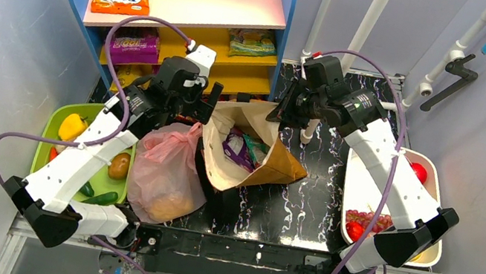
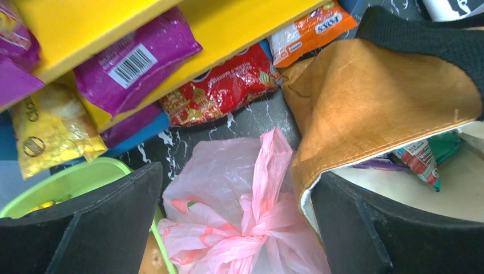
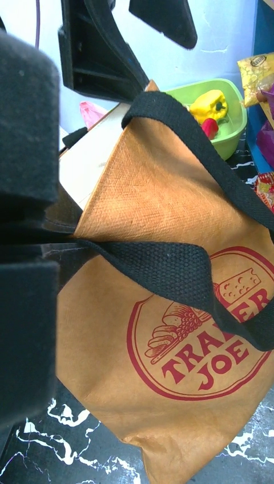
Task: Place the food into the grocery bag and tie it
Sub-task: Adjust the grocery bag at the center of the board, then pick up the grocery bag from the center of the board.
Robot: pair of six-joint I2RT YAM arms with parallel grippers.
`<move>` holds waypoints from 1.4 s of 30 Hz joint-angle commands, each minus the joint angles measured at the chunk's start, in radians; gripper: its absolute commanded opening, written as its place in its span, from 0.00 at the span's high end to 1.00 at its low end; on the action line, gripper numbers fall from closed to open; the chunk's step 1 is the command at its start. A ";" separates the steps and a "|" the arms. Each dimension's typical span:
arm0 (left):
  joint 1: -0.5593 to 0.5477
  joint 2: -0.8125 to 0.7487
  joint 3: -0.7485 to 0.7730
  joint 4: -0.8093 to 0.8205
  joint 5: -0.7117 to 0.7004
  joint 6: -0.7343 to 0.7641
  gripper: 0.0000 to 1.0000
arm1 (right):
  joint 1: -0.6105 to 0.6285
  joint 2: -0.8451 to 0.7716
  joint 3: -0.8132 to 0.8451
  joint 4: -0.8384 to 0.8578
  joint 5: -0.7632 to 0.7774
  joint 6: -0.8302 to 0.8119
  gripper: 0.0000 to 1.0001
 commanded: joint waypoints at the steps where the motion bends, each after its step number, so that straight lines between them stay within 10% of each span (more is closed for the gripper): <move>1: 0.046 0.018 -0.081 -0.107 -0.093 -0.048 0.02 | -0.031 -0.028 0.051 -0.008 0.075 -0.016 0.99; 14: 0.050 -0.183 -0.081 -0.223 0.154 -0.116 0.02 | -0.059 -0.033 0.038 -0.017 0.086 -0.037 0.99; 42: 0.051 -0.147 -0.286 -0.074 0.067 -0.093 0.02 | -0.061 -0.037 0.040 -0.018 0.053 -0.050 0.99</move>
